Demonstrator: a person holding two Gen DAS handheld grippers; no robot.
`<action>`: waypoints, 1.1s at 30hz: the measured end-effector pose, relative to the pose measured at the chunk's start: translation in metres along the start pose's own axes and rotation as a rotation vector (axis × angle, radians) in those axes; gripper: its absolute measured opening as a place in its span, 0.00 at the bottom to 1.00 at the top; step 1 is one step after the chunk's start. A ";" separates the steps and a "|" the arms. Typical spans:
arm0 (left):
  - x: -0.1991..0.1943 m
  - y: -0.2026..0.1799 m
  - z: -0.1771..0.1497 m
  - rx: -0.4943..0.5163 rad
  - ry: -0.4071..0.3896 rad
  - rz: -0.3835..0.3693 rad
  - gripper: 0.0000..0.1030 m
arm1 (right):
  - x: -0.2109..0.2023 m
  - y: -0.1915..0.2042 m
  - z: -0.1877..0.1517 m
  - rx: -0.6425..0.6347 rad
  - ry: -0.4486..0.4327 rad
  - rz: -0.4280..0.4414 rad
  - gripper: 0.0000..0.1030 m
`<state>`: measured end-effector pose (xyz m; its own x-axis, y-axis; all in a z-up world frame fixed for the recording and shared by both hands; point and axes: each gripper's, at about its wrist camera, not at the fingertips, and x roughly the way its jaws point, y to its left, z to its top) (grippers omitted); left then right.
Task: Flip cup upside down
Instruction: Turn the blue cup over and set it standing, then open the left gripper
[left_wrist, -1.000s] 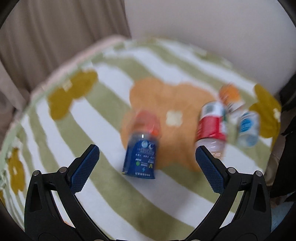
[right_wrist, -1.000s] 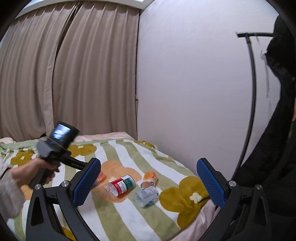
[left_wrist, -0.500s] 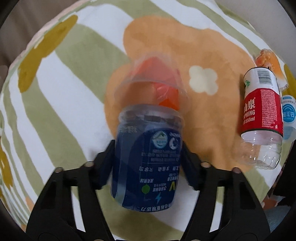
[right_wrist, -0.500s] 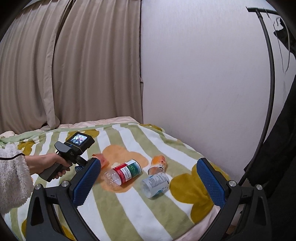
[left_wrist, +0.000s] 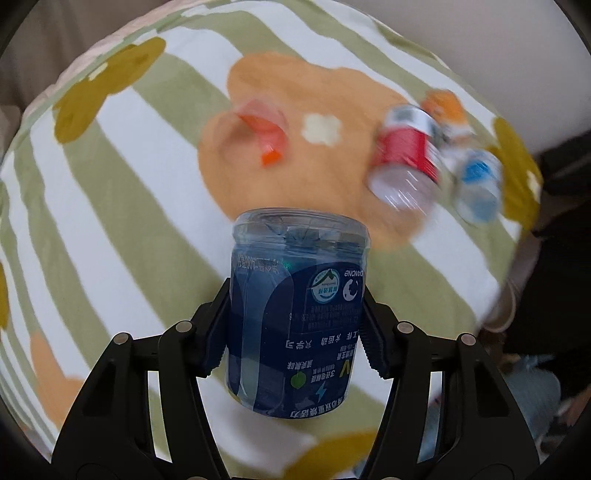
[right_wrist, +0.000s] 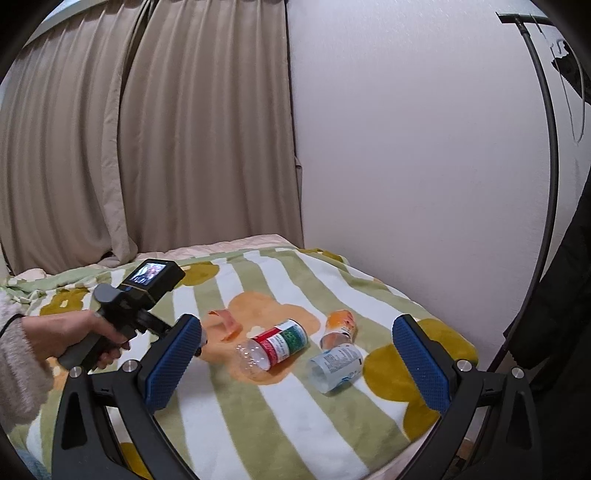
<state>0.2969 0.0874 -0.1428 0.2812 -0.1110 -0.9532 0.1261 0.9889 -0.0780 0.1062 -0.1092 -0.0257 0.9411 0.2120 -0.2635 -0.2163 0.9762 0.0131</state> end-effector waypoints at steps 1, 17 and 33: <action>0.001 -0.004 -0.007 -0.006 0.009 -0.012 0.56 | -0.002 0.001 0.000 0.001 -0.002 0.005 1.00; 0.049 -0.019 -0.063 -0.093 0.096 -0.067 0.56 | -0.022 0.023 -0.003 0.020 0.047 0.093 1.00; -0.018 -0.023 -0.090 -0.081 -0.096 0.054 1.00 | -0.021 0.029 0.009 0.015 0.080 0.156 1.00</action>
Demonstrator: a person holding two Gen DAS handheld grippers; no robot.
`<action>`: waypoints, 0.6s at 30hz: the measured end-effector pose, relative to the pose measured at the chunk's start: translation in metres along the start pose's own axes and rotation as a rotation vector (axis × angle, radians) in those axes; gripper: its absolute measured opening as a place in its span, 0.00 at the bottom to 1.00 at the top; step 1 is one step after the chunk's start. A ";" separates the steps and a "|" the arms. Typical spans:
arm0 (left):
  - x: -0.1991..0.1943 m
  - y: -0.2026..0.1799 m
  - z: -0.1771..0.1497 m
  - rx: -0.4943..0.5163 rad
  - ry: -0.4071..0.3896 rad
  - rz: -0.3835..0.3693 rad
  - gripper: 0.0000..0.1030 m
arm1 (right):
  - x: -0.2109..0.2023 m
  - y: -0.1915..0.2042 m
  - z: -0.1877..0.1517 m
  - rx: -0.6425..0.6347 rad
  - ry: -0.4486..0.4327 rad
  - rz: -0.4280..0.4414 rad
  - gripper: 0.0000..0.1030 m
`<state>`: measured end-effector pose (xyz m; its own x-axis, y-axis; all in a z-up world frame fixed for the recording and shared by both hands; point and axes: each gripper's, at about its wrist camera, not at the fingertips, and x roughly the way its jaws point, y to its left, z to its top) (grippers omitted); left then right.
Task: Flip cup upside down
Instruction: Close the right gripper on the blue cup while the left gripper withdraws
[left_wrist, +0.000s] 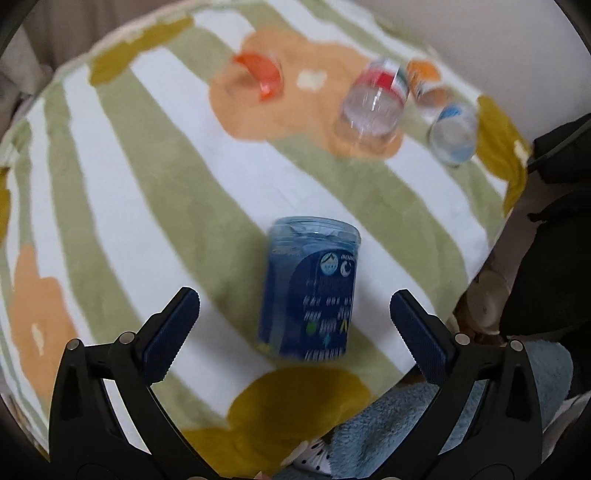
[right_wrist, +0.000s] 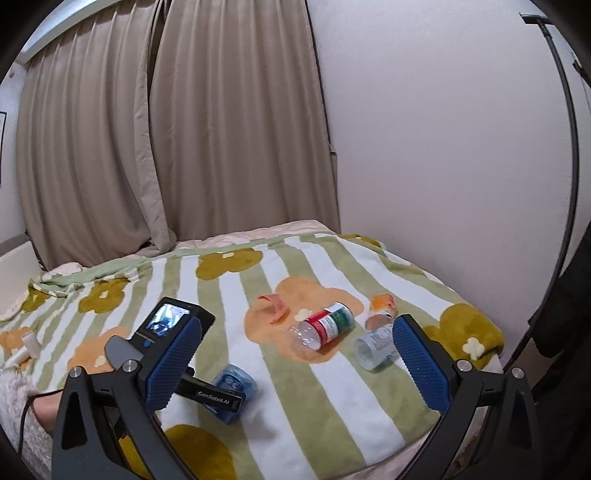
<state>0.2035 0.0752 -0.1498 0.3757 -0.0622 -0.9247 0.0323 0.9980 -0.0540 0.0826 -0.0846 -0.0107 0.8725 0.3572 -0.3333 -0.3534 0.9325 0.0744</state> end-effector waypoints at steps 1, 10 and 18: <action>-0.010 0.003 -0.003 0.000 -0.025 0.014 1.00 | 0.005 0.001 0.006 0.001 0.026 0.018 1.00; -0.068 0.050 -0.051 -0.017 -0.171 0.124 1.00 | 0.160 0.013 -0.039 0.377 0.672 0.246 1.00; -0.081 0.075 -0.083 -0.054 -0.196 0.071 1.00 | 0.245 0.034 -0.106 0.494 0.899 0.110 0.89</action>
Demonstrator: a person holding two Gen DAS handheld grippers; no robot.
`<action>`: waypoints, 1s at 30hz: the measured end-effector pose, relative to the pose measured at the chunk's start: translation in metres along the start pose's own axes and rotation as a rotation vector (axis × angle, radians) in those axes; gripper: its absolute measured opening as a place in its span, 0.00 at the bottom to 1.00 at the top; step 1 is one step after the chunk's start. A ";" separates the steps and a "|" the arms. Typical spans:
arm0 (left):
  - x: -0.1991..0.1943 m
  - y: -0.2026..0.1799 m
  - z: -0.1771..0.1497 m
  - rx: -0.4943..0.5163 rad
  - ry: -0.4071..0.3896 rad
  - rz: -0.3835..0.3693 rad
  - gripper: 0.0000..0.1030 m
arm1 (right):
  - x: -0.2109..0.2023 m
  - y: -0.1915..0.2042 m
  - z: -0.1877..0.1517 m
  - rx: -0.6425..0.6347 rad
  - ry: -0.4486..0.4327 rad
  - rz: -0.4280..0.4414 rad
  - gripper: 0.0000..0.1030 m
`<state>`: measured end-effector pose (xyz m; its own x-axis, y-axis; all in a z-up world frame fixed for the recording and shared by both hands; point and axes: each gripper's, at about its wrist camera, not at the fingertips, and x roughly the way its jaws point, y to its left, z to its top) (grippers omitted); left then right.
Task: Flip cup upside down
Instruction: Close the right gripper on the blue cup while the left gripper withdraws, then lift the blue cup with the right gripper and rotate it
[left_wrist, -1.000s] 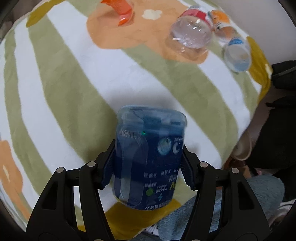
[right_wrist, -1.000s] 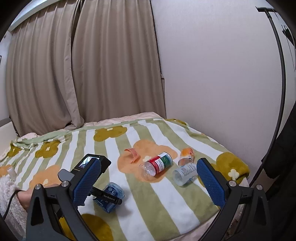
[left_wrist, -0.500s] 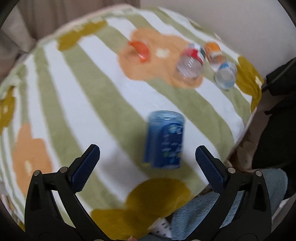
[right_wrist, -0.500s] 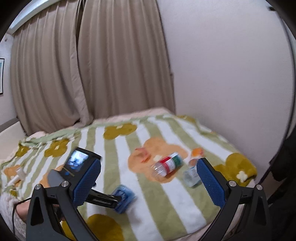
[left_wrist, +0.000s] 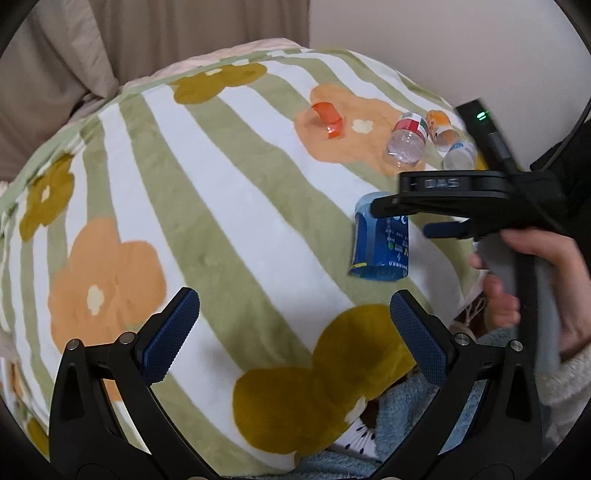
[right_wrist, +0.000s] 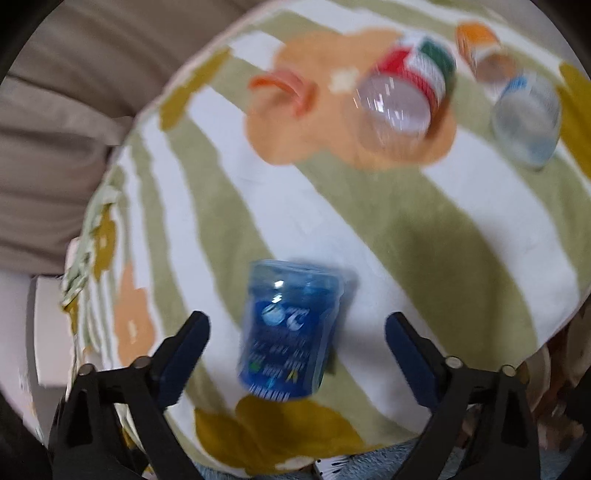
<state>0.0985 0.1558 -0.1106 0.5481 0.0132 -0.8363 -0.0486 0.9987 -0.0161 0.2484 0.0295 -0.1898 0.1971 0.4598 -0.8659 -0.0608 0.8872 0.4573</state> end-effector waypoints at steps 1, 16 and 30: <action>-0.001 0.003 -0.001 -0.004 -0.001 -0.003 1.00 | 0.004 0.000 0.001 0.013 0.012 0.003 0.87; -0.001 0.013 -0.004 -0.035 -0.014 -0.050 1.00 | 0.026 0.010 0.019 -0.043 0.070 -0.040 0.60; -0.003 0.011 -0.001 -0.042 -0.008 -0.043 1.00 | 0.055 0.114 0.011 -0.830 0.297 -0.321 0.59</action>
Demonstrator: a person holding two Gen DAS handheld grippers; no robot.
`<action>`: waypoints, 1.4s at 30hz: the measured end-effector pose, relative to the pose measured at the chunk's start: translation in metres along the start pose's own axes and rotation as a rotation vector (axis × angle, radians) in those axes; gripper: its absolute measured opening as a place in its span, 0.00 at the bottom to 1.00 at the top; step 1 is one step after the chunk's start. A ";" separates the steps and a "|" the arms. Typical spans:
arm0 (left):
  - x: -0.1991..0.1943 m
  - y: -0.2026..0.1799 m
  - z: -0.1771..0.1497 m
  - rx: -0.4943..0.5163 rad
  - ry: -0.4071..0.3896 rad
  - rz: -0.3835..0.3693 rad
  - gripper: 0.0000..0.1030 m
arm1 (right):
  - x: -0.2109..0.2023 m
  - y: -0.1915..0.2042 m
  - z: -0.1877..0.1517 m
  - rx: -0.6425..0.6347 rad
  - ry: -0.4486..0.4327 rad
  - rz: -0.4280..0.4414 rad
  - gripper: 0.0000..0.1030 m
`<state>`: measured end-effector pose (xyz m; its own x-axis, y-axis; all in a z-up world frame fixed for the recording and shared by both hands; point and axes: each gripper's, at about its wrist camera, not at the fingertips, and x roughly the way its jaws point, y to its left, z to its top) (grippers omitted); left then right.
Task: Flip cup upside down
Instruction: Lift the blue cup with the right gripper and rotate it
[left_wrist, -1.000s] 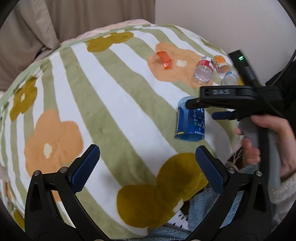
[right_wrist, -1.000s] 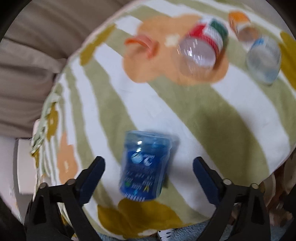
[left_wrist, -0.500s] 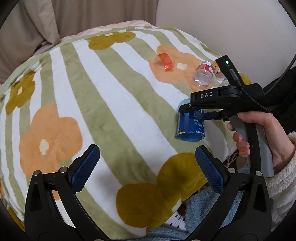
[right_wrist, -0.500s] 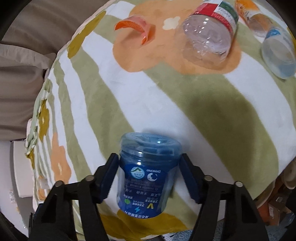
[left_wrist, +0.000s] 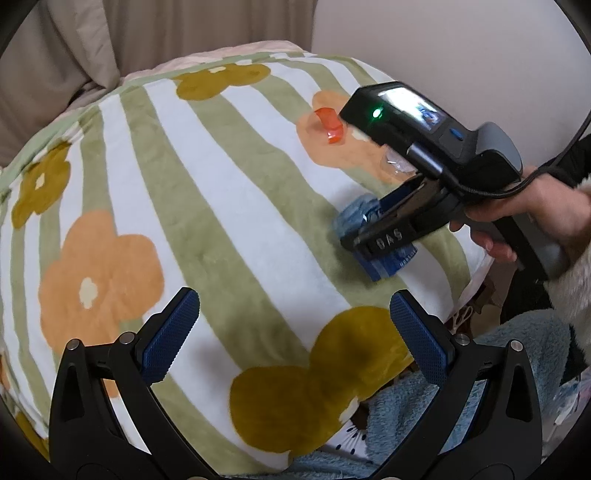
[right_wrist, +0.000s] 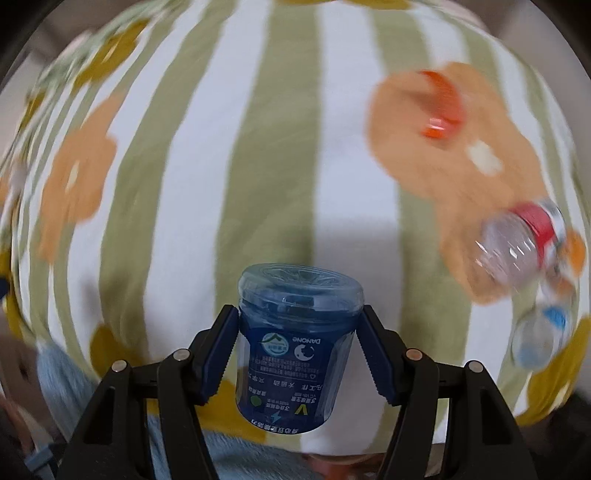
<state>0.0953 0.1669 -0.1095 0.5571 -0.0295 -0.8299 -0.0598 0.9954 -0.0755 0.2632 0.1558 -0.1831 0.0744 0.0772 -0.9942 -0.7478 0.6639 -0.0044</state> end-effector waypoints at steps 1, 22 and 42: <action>0.000 0.001 0.000 -0.002 0.001 0.001 1.00 | 0.003 0.006 0.002 -0.041 0.022 -0.009 0.59; 0.008 0.011 -0.003 -0.048 -0.006 -0.007 1.00 | -0.015 -0.040 0.009 0.073 -0.114 0.149 0.58; -0.020 0.012 -0.006 -0.171 -0.167 -0.025 1.00 | -0.010 0.001 -0.113 0.175 -0.881 -0.128 0.58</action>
<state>0.0784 0.1793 -0.0969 0.6884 -0.0245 -0.7249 -0.1755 0.9641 -0.1992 0.1872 0.0713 -0.1855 0.6816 0.4887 -0.5447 -0.5935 0.8045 -0.0209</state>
